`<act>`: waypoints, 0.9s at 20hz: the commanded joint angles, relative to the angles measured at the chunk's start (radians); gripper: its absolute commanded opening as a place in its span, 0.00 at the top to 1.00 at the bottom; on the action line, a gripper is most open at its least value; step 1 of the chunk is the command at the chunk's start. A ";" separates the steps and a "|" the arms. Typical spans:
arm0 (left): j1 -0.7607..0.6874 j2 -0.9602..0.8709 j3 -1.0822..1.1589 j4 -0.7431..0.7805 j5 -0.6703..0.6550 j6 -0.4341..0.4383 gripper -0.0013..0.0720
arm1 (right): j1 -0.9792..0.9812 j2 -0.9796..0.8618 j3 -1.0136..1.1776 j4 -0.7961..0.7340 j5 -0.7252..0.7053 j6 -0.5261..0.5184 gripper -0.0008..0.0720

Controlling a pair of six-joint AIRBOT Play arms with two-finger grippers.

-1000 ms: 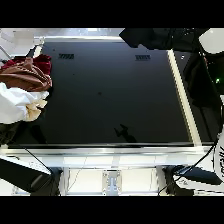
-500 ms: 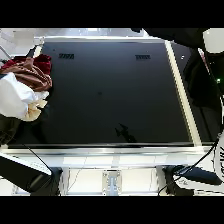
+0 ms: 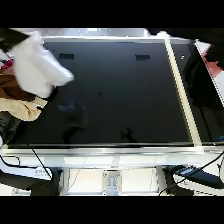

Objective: Fold the shirts.

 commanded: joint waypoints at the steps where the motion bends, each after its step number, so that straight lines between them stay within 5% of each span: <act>1: -0.299 0.057 0.000 0.052 -0.018 -0.005 0.97 | -0.097 0.069 0.056 -0.068 0.115 -0.002 0.18; 2: -0.389 0.051 0.000 0.088 -0.018 -0.003 0.95 | -0.130 0.100 0.056 -0.075 0.126 -0.002 0.18; 3: -0.477 0.046 0.000 0.133 0.001 0.010 0.69 | -0.157 0.125 0.056 -0.080 0.136 -0.009 0.18; 4: -0.546 0.042 0.000 0.191 0.055 0.079 0.19 | -0.184 0.148 0.056 -0.085 0.145 -0.030 0.18; 5: -0.588 0.043 0.000 0.277 0.121 0.144 0.02 | -0.205 0.165 0.056 -0.087 0.156 -0.045 0.18; 7: -0.615 0.049 0.000 0.547 0.223 0.152 0.01 | -0.241 0.183 0.056 -0.101 0.227 -0.093 0.18; 11: -0.564 0.037 -0.015 1.167 0.111 -0.246 0.02 | -0.288 0.173 -0.019 -0.241 0.472 -0.163 0.18; 12: -0.540 0.033 -0.051 1.240 0.089 -0.273 0.02 | -0.308 0.173 -0.076 -0.331 0.504 -0.177 0.18; 15: -0.477 0.024 -0.207 1.140 0.105 -0.266 0.02 | -0.416 0.175 -0.303 -0.317 0.500 -0.166 0.18; 18: -0.468 -0.030 -0.356 0.938 0.227 -0.138 0.02 | -0.459 0.175 -0.579 -0.220 0.421 -0.136 0.18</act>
